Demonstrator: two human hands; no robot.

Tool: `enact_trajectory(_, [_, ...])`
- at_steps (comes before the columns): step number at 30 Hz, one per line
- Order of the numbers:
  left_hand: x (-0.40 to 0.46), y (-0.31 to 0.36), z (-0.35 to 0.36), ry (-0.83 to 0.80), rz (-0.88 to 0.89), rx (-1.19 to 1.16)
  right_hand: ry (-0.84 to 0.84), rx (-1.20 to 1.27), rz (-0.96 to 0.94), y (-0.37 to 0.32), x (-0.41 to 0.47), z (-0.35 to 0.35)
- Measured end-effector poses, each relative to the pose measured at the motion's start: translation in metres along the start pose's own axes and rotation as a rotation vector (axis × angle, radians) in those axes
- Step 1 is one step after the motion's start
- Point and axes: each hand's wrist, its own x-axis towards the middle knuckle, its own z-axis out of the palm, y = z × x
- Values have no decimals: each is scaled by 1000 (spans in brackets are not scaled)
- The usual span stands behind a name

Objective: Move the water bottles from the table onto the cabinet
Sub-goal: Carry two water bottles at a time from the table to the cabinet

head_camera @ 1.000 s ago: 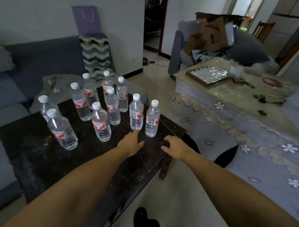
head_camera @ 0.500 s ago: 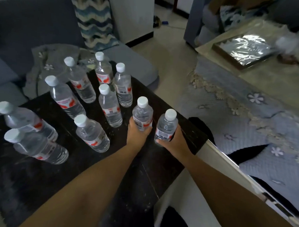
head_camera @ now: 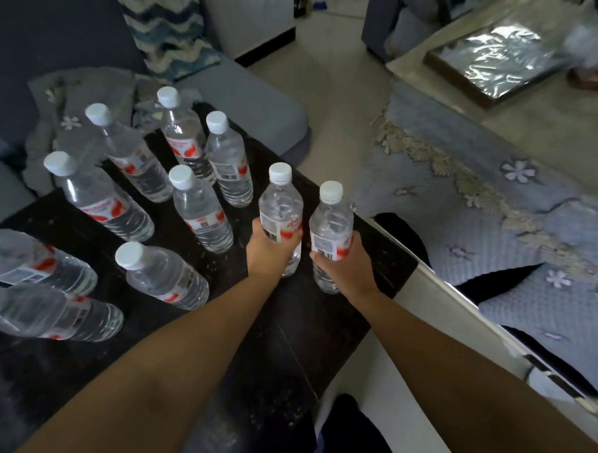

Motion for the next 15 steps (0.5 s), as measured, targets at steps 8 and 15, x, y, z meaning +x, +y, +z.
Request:
enact_trajectory(8, [-39, 29, 50, -288, 108, 85, 208, 91, 143, 35, -35, -90])
enact_trajectory(15, [-128, 54, 136, -604, 307, 186, 500, 164, 259, 102, -111, -193])
